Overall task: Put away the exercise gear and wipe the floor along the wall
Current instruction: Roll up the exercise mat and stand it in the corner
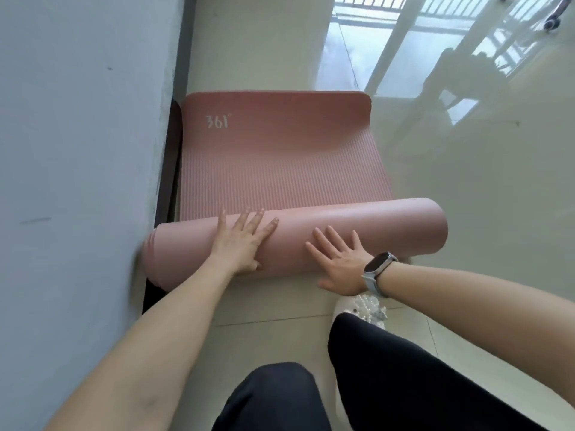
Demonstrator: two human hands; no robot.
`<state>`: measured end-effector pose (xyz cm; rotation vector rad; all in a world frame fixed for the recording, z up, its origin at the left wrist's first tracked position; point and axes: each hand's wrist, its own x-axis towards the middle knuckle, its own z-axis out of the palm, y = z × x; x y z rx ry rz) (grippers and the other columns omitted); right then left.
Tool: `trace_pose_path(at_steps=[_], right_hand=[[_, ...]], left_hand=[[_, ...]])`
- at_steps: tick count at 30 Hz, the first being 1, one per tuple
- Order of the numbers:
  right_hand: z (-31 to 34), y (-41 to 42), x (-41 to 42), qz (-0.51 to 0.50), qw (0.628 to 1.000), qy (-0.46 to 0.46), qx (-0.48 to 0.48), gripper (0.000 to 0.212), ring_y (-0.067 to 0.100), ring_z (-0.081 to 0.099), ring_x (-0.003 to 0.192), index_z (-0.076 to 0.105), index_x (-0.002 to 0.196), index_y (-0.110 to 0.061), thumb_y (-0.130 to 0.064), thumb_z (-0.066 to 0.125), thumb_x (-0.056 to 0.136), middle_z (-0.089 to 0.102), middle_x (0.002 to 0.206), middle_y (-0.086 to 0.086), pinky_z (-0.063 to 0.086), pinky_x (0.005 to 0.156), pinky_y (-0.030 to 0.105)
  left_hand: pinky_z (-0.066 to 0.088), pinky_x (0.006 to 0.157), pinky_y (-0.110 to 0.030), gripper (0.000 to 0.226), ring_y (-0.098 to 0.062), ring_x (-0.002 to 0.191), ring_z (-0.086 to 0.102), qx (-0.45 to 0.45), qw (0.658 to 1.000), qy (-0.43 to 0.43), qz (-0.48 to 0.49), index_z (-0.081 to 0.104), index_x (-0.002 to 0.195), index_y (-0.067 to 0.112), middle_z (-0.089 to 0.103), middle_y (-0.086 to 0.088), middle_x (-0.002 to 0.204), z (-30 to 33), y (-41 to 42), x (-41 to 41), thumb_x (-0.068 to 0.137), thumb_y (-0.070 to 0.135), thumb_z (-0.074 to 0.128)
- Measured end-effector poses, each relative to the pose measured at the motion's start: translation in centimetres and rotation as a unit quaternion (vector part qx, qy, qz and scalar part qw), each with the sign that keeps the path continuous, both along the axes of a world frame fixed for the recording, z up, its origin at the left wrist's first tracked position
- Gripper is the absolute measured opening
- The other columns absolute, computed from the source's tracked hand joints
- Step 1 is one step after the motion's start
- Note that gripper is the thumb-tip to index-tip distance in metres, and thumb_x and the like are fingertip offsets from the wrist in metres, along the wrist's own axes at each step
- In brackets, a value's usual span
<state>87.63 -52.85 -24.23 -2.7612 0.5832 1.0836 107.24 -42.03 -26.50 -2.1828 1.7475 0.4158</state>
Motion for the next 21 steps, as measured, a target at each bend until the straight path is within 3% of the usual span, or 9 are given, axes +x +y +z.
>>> trace_pose_path(at_steps=[3,5,7,10,13,17,19,21], right_hand=[[-1.8,-2.7,2.2,-0.040,0.995,-0.085,-0.018,0.069,0.025,-0.022,0.141,-0.015,0.145,-0.024,-0.056,0.019,0.093,-0.022,0.154,0.002,-0.004,0.108,0.068],[-3.2,-5.7,4.7,-0.053,0.989,-0.135,-0.026,0.065,0.024,-0.017,0.143,-0.013,0.145,-0.025,-0.054,0.015,0.094,-0.016,0.156,-0.001,-0.005,0.105,0.069],[-4.9,-9.3,7.6,-0.067,0.984,-0.166,-0.017,0.062,0.025,-0.010,0.144,-0.006,0.146,-0.027,-0.054,0.013,0.094,-0.006,0.157,-0.002,-0.003,0.105,0.069],[-6.0,-14.4,11.8,-0.080,0.981,-0.175,0.021,0.056,0.024,0.002,0.145,0.006,0.146,-0.029,-0.052,0.011,0.095,0.008,0.157,-0.003,0.005,0.108,0.066],[-5.7,-17.2,13.6,-0.116,0.968,-0.218,0.039,0.050,0.025,0.011,0.144,0.023,0.142,-0.021,-0.042,0.017,0.097,0.016,0.155,0.005,0.004,0.108,0.066],[-6.3,-16.9,11.1,-0.036,0.935,-0.349,-0.053,0.048,0.031,0.041,0.131,0.049,0.126,-0.012,-0.030,0.034,0.084,0.047,0.138,0.014,0.023,0.101,0.070],[-7.0,-16.5,8.8,-0.014,0.931,-0.360,-0.049,0.053,0.031,0.037,0.133,0.045,0.131,-0.011,-0.031,0.039,0.082,0.045,0.141,0.013,0.021,0.103,0.068],[-8.0,-17.0,7.8,0.000,0.929,-0.367,-0.038,0.059,0.029,0.026,0.136,0.036,0.137,-0.012,-0.033,0.038,0.083,0.039,0.146,0.011,0.013,0.105,0.064]], left_hand=[[0.003,0.106,-0.067,0.080,-0.027,0.145,0.006,-0.073,0.995,-0.042,0.055,0.006,0.146,0.033,0.003,-0.004,0.158,0.6,-1.4,0.8,0.085,0.041,0.057],[0.019,0.105,-0.066,0.068,-0.031,0.136,0.029,-0.197,0.972,-0.077,0.100,0.033,0.140,0.027,0.030,-0.010,0.148,0.1,-1.9,0.7,0.079,0.024,0.064],[0.032,0.101,-0.060,0.053,-0.029,0.124,0.038,-0.275,0.954,-0.081,0.087,0.043,0.131,0.022,0.038,-0.009,0.135,-1.3,-2.8,0.5,0.080,0.024,0.056],[0.030,0.101,-0.060,0.056,-0.031,0.129,0.030,-0.179,0.979,-0.066,0.068,0.034,0.137,0.026,0.029,-0.011,0.142,-3.5,-5.4,0.3,0.084,0.046,0.036],[0.009,0.104,-0.064,0.064,-0.031,0.138,0.017,-0.107,0.985,-0.042,0.125,-0.001,0.146,0.033,0.020,-0.010,0.151,-5.4,-8.3,1.4,0.090,0.061,0.009],[-0.004,0.109,-0.061,0.078,-0.026,0.144,-0.008,0.003,0.989,-0.035,0.142,-0.031,0.133,0.041,-0.004,-0.003,0.158,-3.7,-14.1,6.1,0.061,0.072,-0.034],[-0.005,0.109,-0.063,0.082,-0.027,0.144,-0.010,0.038,0.988,-0.073,0.128,-0.023,0.139,0.039,-0.008,-0.002,0.157,-2.2,-16.9,7.8,0.064,0.073,-0.028],[-0.006,0.108,-0.064,0.072,-0.030,0.144,-0.007,0.036,0.985,-0.097,0.137,-0.008,0.145,0.036,-0.004,-0.005,0.158,-1.5,-18.9,8.5,0.082,0.068,0.000]])
